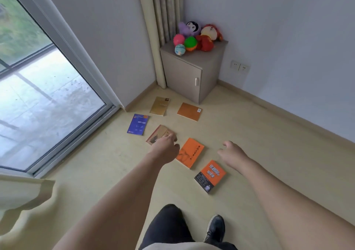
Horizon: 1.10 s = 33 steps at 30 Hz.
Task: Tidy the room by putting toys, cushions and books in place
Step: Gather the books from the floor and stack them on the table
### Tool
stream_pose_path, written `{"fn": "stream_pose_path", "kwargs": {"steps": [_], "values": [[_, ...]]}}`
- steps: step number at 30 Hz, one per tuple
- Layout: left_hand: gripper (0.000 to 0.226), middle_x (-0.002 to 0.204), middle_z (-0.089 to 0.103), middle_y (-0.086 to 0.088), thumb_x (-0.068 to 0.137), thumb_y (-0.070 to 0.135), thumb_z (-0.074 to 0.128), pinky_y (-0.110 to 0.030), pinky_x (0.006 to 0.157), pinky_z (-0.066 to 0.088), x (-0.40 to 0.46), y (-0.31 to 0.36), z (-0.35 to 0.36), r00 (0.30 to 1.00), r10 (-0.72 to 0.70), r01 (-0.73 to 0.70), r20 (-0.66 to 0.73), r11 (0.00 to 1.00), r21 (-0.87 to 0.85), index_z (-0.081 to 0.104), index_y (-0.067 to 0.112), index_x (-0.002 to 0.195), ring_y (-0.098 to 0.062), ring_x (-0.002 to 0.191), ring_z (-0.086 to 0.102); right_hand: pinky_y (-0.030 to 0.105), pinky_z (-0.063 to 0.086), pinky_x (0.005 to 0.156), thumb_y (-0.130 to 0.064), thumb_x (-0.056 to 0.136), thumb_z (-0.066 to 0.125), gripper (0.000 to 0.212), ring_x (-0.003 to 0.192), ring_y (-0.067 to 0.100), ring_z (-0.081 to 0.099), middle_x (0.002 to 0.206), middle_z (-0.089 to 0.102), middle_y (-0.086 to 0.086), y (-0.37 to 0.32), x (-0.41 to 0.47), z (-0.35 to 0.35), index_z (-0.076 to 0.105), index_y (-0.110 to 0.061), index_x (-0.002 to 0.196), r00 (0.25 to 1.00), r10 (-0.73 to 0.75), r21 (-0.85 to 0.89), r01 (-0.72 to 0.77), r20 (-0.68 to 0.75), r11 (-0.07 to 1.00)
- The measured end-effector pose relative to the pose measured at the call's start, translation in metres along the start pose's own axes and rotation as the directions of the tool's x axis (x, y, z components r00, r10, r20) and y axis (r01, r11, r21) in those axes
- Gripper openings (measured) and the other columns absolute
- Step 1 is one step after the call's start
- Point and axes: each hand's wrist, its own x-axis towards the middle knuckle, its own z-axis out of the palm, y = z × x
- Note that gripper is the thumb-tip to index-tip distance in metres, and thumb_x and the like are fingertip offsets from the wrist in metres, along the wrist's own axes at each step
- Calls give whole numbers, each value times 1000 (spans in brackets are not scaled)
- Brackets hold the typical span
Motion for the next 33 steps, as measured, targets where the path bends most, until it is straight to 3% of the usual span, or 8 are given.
{"fn": "stream_pose_path", "kwargs": {"steps": [2,6,13,18,24,29,33], "values": [[33,135,55,-11,96,23,46,-33,91,48,10,6,3,999,-32,32,19,999,-9,56,13,126,-30,118,53,27,37,87,-22,93,44,55,123,26,48,144,43,10,-1,14,-7,35,-12,146,999,-10,-17,11,36,1000],[34,137,53,-12,96,20,45,-32,92,46,38,5,6,994,-88,88,63,996,0,55,11,128,-31,119,53,30,37,96,-21,93,44,55,130,26,43,148,40,10,-5,45,-18,34,-11,147,998,-14,-35,17,63,999],[34,132,54,-11,97,20,46,-34,94,47,98,31,21,976,-119,123,180,992,-13,53,11,129,-27,116,53,32,41,99,-22,92,47,57,125,28,50,145,43,13,5,98,-47,35,-9,146,995,71,-57,-67,76,996],[36,131,56,-12,99,22,46,-26,82,40,118,60,34,963,-131,133,237,991,5,52,9,131,-28,117,53,28,41,89,-23,93,46,57,123,26,49,146,41,11,12,128,-64,33,-12,147,989,81,-67,-73,127,995],[37,137,53,-10,97,19,46,-31,93,45,136,88,11,954,-253,263,161,964,-47,52,12,133,-27,121,52,28,40,84,-21,93,44,58,121,27,50,145,43,10,1,160,-98,30,-13,149,977,-2,-99,24,214,995],[38,138,53,-10,98,18,44,-27,87,42,144,105,-3,935,-334,341,119,939,-46,51,12,134,-27,121,52,34,42,97,-22,92,43,58,125,27,48,146,41,9,-13,184,-129,31,-14,148,963,-73,-98,101,259,990],[38,137,53,-9,98,17,43,-26,85,42,152,120,-6,923,-369,378,112,923,-70,50,13,135,-26,121,52,32,40,97,-21,93,44,58,128,26,45,148,39,9,-21,200,-145,30,-12,148,952,-101,-124,142,287,982]]}}
